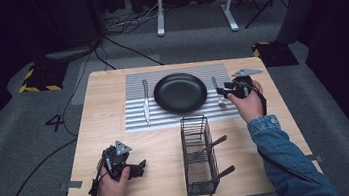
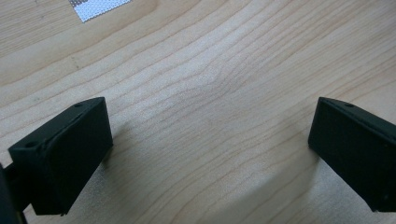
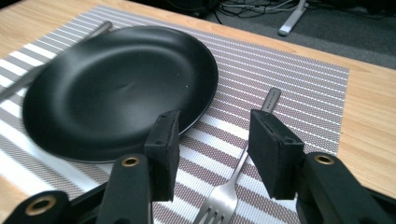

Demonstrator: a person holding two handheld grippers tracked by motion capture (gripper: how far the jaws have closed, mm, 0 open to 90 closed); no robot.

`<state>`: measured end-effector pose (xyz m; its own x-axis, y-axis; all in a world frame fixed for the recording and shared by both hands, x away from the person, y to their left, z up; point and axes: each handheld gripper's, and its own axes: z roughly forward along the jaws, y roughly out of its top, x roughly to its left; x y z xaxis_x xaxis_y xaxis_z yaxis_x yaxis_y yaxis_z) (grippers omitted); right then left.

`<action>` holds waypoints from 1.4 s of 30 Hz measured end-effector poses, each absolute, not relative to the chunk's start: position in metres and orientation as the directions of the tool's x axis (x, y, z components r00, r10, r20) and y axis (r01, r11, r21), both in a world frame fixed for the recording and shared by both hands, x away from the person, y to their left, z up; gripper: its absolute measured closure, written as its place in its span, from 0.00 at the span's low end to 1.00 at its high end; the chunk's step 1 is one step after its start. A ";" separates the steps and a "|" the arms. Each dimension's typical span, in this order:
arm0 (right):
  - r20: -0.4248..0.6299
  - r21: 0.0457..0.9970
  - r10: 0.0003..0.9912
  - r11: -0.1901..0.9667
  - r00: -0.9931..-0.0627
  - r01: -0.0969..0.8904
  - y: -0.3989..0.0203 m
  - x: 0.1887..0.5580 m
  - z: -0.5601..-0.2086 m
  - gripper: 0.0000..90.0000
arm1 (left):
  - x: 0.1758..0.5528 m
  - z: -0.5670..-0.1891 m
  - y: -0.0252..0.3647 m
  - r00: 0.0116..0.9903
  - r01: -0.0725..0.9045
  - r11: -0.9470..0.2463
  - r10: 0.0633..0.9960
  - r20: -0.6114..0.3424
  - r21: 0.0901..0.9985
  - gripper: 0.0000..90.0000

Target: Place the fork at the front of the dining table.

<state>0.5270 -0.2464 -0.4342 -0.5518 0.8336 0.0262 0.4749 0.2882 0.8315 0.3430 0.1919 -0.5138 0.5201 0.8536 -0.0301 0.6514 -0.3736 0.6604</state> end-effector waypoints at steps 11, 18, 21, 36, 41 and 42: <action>0.042 0.844 0.825 0.272 -0.563 0.462 -0.268 0.490 -0.415 0.59 | 0.343 -0.514 0.192 0.521 0.650 -0.374 0.853 -0.029 0.661 0.00; 0.047 0.853 0.827 0.258 -0.560 0.454 -0.285 0.467 -0.407 0.57 | 0.343 -0.514 0.191 0.513 0.653 -0.366 0.858 -0.031 0.663 0.00; 0.054 0.850 0.828 0.255 -0.558 0.460 -0.291 0.459 -0.408 0.56 | 0.343 -0.514 0.191 0.513 0.653 -0.366 0.858 -0.031 0.663 0.00; 0.064 0.820 0.823 0.279 -0.564 0.500 -0.311 0.422 -0.433 0.51 | 0.342 -0.514 0.189 0.498 0.660 -0.355 0.866 -0.032 0.662 0.00; 0.042 0.807 0.823 0.306 -0.566 0.505 -0.315 0.408 -0.454 0.50 | 0.342 -0.514 0.189 0.497 0.660 -0.354 0.867 -0.032 0.662 0.00; 0.037 0.804 0.824 0.311 -0.565 0.507 -0.316 0.406 -0.459 0.50 | 0.342 -0.514 0.189 0.498 0.660 -0.355 0.867 -0.032 0.662 0.00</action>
<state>0.4059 -0.3159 -0.4592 -0.5649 0.8243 0.0373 0.5071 0.3111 0.8038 0.3422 0.1888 -0.5139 0.4975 0.8669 -0.0318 0.6602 -0.3547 0.6621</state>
